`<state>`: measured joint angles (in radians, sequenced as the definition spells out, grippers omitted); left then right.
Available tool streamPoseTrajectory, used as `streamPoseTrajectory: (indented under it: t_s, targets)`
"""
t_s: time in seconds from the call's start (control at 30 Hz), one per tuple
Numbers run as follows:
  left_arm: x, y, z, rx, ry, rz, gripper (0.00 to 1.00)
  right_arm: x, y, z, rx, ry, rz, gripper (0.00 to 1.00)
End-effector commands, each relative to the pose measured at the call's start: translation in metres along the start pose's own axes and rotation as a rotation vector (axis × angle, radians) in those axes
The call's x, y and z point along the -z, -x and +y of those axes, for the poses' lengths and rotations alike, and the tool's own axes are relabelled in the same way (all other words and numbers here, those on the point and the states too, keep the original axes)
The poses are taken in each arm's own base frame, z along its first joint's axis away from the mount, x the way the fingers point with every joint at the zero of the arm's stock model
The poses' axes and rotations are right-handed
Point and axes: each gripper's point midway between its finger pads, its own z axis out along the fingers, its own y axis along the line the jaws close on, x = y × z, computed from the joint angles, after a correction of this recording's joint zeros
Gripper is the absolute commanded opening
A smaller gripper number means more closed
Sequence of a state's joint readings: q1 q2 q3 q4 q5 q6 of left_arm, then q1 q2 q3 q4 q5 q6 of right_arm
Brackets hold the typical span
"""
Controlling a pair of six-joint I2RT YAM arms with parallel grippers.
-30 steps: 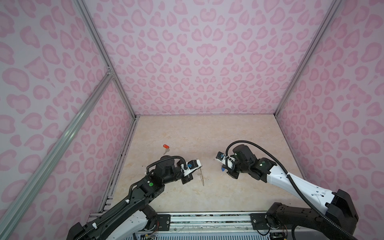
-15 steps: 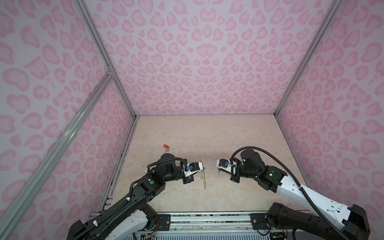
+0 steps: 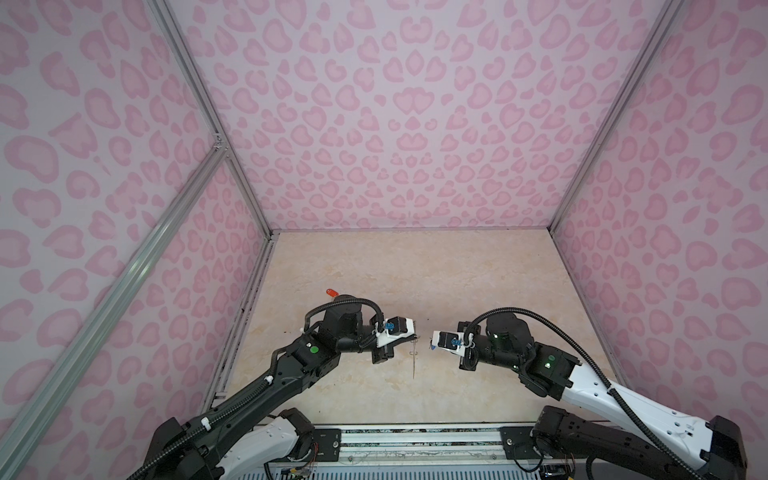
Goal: Put the keys on the keyring
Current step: 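Carry the blue-tagged key toward the split ring held by the left gripper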
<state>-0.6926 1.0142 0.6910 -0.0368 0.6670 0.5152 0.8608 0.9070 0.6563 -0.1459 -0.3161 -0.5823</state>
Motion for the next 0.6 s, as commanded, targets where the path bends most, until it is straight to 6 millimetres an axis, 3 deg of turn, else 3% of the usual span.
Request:
streamPoseTrajectory:
  t_s: [0.0, 0.2, 0.57]
  targets:
    - [0.000, 0.009, -0.006, 0.015, -0.051, -0.027, 0.03, 0.000, 0.009, -0.009, 0.053, -0.041, -0.028, 0.00]
    - [-0.002, 0.007, -0.011, 0.043, -0.091, -0.023, 0.03, 0.002, 0.016, -0.010, 0.109, -0.069, -0.044, 0.00]
    - [-0.006, 0.004, -0.009, 0.046, -0.100, -0.003, 0.03, -0.001, 0.023, 0.006, 0.152, -0.027, -0.065, 0.00]
